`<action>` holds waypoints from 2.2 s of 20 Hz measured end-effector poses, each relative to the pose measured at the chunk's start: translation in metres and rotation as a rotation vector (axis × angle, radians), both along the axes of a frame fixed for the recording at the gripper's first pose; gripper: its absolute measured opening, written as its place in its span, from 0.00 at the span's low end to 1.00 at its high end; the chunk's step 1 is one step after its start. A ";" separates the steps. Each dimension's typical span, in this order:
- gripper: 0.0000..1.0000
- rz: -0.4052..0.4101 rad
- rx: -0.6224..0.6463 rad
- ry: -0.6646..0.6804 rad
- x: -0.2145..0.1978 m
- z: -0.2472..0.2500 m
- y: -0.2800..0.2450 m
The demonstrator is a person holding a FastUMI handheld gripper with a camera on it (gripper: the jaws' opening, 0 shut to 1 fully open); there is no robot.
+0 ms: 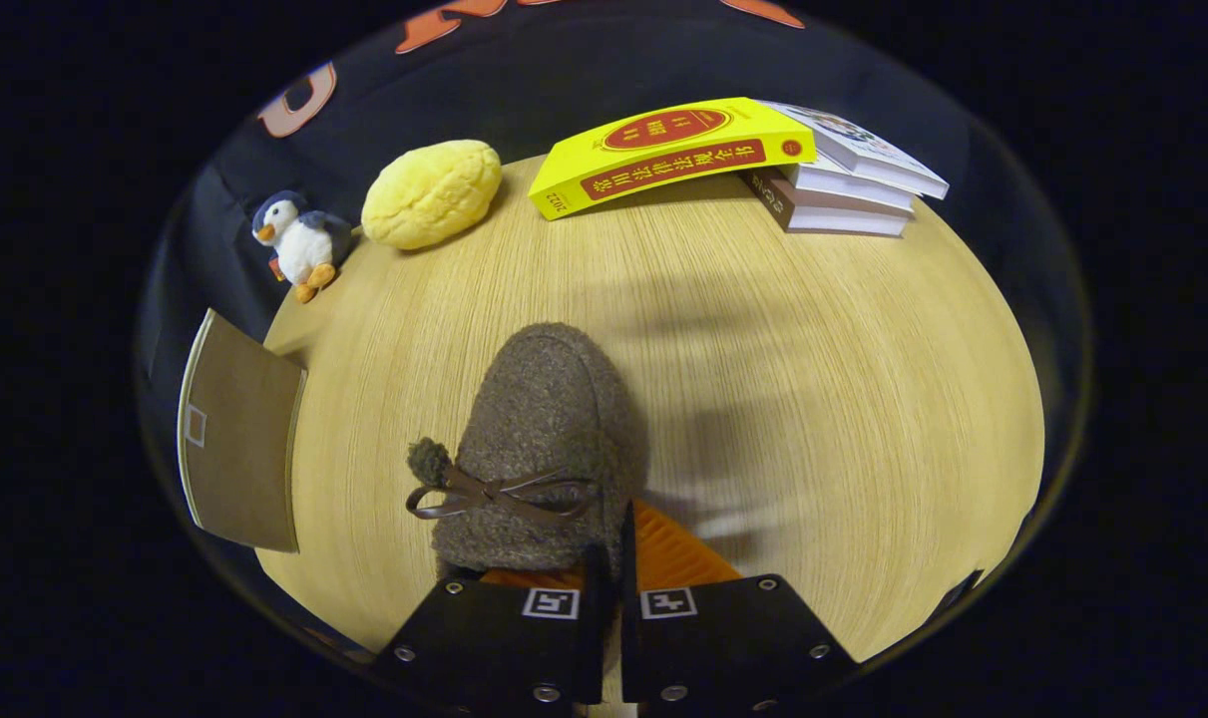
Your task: Open the storage box then place both shoes into the box .Put the left shoe in first, then the right shoe, with the right side of both shoes facing outward in a uniform manner.
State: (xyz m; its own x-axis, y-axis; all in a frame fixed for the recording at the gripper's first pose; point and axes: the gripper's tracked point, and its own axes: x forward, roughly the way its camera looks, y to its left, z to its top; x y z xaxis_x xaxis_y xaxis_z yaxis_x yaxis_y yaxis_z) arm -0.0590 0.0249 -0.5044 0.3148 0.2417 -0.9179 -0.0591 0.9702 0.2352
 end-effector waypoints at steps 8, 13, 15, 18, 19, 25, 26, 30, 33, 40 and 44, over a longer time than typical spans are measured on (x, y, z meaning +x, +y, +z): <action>0.04 -0.089 0.067 -0.071 0.003 0.080 0.038; 0.04 -0.067 0.045 -0.129 0.005 0.136 0.101; 0.04 -0.043 0.040 -0.137 0.002 0.153 0.135; 0.04 -0.017 0.073 -0.149 -0.002 0.182 0.189; 0.04 -0.008 0.082 -0.159 -0.001 0.190 0.206; 0.04 0.029 0.093 -0.174 -0.012 0.229 0.291; 0.04 0.029 0.092 -0.178 -0.013 0.236 0.302; 0.04 0.064 0.100 -0.184 -0.018 0.253 0.356; 0.04 0.093 0.069 -0.158 -0.026 0.240 0.378; 0.04 0.124 -0.011 -0.111 -0.037 0.191 0.399; 0.04 0.115 -0.083 -0.072 -0.043 0.159 0.397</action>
